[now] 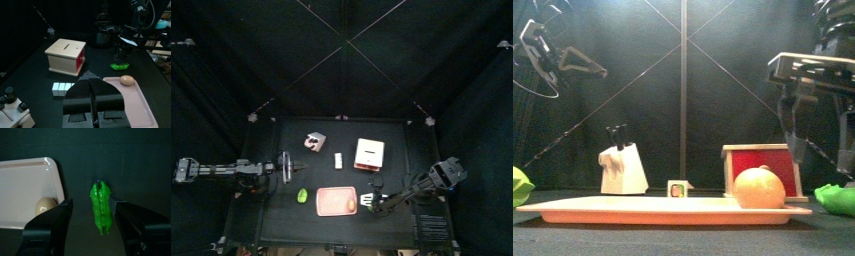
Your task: Grab starfruit
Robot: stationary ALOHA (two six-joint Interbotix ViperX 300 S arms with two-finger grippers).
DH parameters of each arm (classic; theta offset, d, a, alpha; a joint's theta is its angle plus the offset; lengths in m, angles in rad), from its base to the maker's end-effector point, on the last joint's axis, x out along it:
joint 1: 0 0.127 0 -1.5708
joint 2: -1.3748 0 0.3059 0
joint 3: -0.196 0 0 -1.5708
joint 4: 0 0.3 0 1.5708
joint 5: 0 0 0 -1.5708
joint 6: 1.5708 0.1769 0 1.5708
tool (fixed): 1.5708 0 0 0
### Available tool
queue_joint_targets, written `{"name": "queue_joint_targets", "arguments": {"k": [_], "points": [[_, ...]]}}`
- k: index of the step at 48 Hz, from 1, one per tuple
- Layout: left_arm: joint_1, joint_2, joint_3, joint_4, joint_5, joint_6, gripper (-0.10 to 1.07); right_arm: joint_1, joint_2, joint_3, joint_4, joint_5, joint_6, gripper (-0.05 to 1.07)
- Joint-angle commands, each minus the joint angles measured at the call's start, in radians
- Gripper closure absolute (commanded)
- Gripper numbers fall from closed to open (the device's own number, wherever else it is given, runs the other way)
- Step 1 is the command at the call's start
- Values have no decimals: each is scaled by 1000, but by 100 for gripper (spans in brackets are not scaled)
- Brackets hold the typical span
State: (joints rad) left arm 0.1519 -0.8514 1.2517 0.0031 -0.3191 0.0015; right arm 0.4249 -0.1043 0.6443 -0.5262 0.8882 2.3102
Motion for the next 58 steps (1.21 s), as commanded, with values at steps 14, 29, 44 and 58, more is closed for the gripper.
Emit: {"name": "queue_joint_targets", "arguments": {"k": [14,29,44,58], "points": [[0,3,-12,-3,-3,-3,99,-37,-77,-5,-163,-41,-2,12],[-8,3,-11,-2,43,-3,86,-187,-9,11,-446,-331,-3,12],[-9,3,-6,-5,158,-3,51,-267,0,-2,-664,-416,-5,12],[-43,3,-55,-147,377,-5,27,-282,-15,-15,-821,-414,-5,12]]}}
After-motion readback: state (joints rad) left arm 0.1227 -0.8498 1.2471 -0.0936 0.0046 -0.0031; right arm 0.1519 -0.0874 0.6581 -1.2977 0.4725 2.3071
